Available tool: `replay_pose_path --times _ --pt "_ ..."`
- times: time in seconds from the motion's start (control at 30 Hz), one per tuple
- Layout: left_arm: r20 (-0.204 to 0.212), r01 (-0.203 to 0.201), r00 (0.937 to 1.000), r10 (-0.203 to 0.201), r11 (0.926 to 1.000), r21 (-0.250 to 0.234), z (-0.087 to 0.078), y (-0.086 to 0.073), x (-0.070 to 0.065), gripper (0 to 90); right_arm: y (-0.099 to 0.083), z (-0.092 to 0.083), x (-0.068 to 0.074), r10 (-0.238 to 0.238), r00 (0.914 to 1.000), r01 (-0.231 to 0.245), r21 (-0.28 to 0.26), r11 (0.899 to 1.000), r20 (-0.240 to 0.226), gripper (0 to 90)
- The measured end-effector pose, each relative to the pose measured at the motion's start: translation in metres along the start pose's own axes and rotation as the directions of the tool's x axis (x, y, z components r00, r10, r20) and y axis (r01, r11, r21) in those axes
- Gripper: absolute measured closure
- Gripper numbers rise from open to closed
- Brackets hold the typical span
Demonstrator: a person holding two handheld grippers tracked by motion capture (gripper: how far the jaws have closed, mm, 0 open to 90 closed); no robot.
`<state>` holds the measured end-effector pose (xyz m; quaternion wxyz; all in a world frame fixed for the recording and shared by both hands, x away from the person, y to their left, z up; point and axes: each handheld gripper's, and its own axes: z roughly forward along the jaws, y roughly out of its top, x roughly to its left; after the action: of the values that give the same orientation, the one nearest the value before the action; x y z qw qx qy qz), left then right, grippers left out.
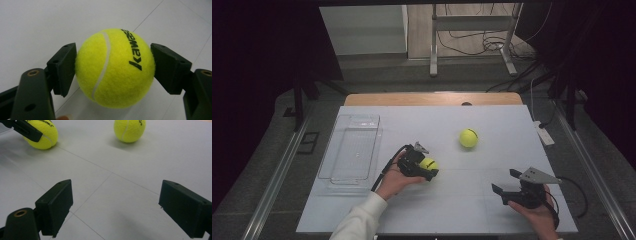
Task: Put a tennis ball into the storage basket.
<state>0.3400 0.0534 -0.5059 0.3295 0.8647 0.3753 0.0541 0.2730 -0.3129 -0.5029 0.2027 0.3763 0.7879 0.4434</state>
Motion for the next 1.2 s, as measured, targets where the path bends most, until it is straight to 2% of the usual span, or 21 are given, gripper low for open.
replay_pose_path --times 0.27,0.63,0.9,1.2 --pt "-0.002 -0.007 1.0 0.007 1.0 0.002 -0.002 0.0 -0.001 26.9 0.0 0.0 0.0 -0.003 1.0 0.003 -0.002 1.0 0.001 12.2" --pt "-0.01 -0.027 0.9996 0.027 0.999 -0.037 -0.015 0.0 -0.002 27.1 0.0 -0.001 0.0 -0.001 1.0 0.001 -0.011 1.0 0.005 12.2" --pt "-0.01 -0.018 0.9998 0.018 0.9979 -0.063 -0.022 0.001 0.0 27.1 0.0 -0.001 0.0 -0.002 1.0 0.002 -0.011 1.0 0.004 12.2" --pt "-0.021 -0.028 0.9994 0.026 0.9948 -0.098 -0.033 0.002 0.0 27.1 0.001 -0.001 0.0 -0.005 1.0 0.005 -0.012 1.0 0.004 12.3"
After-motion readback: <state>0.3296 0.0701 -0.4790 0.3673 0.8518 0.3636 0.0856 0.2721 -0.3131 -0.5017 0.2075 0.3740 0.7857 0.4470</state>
